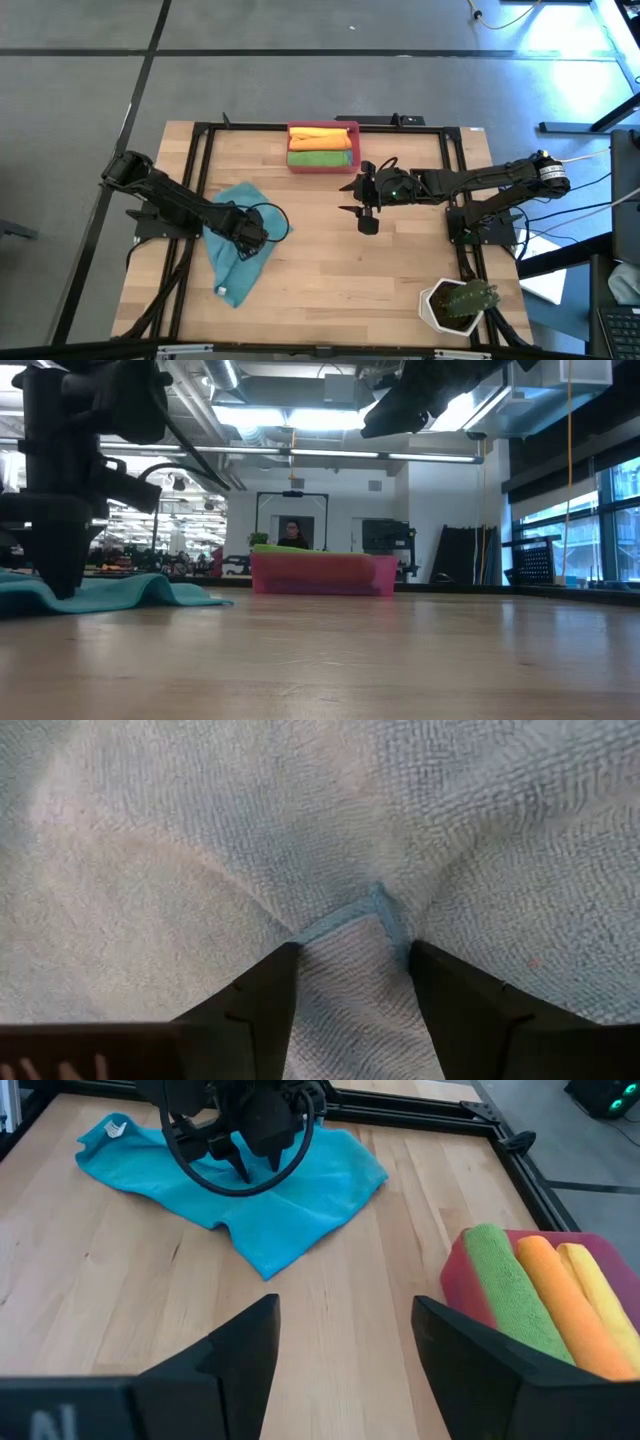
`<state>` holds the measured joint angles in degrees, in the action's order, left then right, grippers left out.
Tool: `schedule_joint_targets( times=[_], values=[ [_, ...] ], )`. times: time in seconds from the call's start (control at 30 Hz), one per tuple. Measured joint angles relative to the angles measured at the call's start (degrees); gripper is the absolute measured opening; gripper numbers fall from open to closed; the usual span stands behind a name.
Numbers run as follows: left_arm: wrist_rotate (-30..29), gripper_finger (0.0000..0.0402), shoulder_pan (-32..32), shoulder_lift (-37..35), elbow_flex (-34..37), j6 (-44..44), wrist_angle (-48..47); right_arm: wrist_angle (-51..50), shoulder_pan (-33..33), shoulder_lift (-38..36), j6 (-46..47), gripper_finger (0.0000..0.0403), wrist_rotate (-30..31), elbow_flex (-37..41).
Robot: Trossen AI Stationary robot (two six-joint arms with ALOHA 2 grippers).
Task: Roll microfiber towels into tight, uniform cylinder then place into a basket
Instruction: Fold the blue microfiber towel
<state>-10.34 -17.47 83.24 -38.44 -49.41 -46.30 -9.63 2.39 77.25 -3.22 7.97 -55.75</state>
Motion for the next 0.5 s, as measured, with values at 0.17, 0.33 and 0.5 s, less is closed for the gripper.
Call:
schedule_joint_targets(
  times=[0.17, 0.33, 0.5],
  values=[
    [0.2, 0.0168, 0.0, 0.0, -0.3, 0.3, 0.0, 0.0, 0.0, 0.0, 0.0, 0.0229, 0.0, 0.0],
    [0.5, 0.0130, 0.0, 0.1, -2.3, 1.8, -0.7, 0.0, 0.0, 0.0, 0.0, 0.0229, 0.0, 0.0],
    [0.4, 0.0101, 0.0, 0.1, -3.9, 2.2, -2.6, 0.0, 0.0, 0.0, 0.0, 0.0229, 0.0, 0.0]
  ],
)
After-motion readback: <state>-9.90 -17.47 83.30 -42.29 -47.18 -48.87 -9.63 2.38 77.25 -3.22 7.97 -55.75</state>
